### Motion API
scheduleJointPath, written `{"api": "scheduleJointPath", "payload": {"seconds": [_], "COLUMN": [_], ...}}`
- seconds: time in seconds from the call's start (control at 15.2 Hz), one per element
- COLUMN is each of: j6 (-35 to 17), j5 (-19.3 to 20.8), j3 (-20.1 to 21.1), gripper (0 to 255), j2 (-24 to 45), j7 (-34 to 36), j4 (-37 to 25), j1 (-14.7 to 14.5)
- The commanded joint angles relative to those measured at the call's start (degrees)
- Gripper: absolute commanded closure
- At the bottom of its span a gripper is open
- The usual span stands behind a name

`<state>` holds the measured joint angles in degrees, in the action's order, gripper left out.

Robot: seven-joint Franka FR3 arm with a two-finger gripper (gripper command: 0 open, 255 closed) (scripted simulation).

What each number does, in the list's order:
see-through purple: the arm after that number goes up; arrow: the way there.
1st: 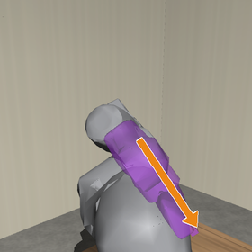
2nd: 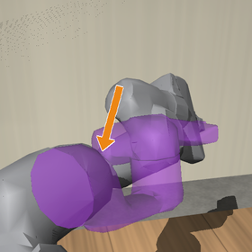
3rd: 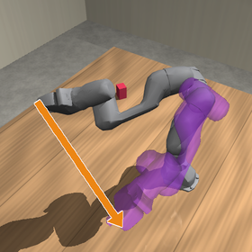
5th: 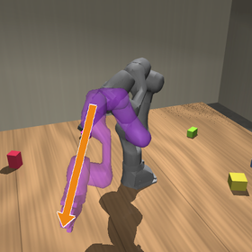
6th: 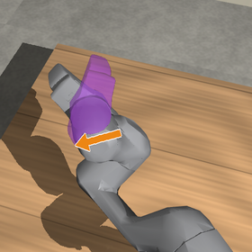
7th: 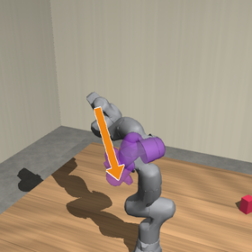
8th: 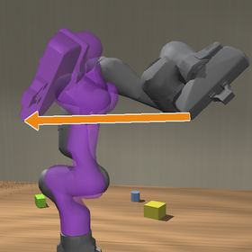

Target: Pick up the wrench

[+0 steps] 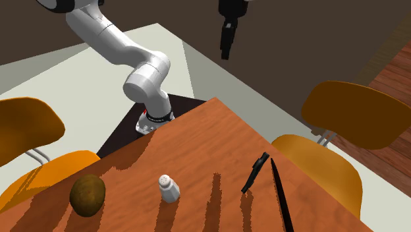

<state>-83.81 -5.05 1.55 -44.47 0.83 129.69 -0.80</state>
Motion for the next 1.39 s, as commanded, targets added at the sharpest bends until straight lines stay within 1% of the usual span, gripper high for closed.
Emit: {"api": "scheduleJointPath", "payload": {"seconds": [0.0,0.4,0.73,1.06,1.32], "j6": [0.0,-3.5,-5.9,-7.5,-8.1], "j5": [0.0,1.8,2.0,0.8,-1.5], "j3": [0.0,-7.1,-12.9,-18.8,-23.6], "gripper": [0,0,0,0,0], "j2": [0.0,6.4,12.8,20.0,26.4], "j7": [0.0,-4.2,-7.9,-11.8,-15.3], "j4": [0.0,-3.8,-8.2,-13.8,-19.2], "j1": [0.0,3.0,4.9,6.5,7.6]}}
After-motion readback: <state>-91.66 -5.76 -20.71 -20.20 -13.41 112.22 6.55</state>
